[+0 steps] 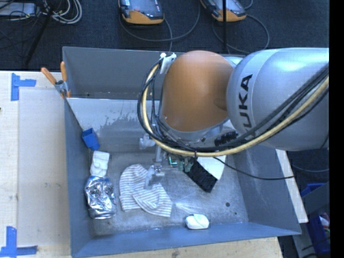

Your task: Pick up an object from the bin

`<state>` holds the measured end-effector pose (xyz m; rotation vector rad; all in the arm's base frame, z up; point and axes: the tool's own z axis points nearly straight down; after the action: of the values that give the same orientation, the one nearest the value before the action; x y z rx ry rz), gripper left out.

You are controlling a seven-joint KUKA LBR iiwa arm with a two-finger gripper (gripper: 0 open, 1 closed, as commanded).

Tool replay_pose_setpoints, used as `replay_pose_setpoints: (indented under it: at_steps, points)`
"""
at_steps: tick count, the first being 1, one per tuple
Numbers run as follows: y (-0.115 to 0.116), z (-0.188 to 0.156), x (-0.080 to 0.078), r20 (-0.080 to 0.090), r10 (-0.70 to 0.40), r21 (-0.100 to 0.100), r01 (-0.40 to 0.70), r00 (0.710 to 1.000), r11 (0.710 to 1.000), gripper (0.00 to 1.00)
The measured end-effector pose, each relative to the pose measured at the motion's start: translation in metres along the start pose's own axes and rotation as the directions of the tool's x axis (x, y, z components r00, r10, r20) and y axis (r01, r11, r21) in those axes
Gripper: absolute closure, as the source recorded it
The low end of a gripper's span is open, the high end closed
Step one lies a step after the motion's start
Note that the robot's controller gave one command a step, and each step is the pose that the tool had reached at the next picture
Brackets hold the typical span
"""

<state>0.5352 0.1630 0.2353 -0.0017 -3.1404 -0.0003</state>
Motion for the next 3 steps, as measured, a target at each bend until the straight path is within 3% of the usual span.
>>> replay_pose_setpoints:
  at_steps: [1,2,3]
  points:
    - [-0.003,0.051,-0.020,0.007,-0.042,-0.001,0.042,0.999,0.999,0.00]
    - [-0.001,0.112,-0.029,0.004,-0.072,0.000,0.072,0.997,0.997,0.00]
    - [-0.006,0.155,-0.057,0.000,-0.203,-0.005,0.203,0.979,0.979,1.00]
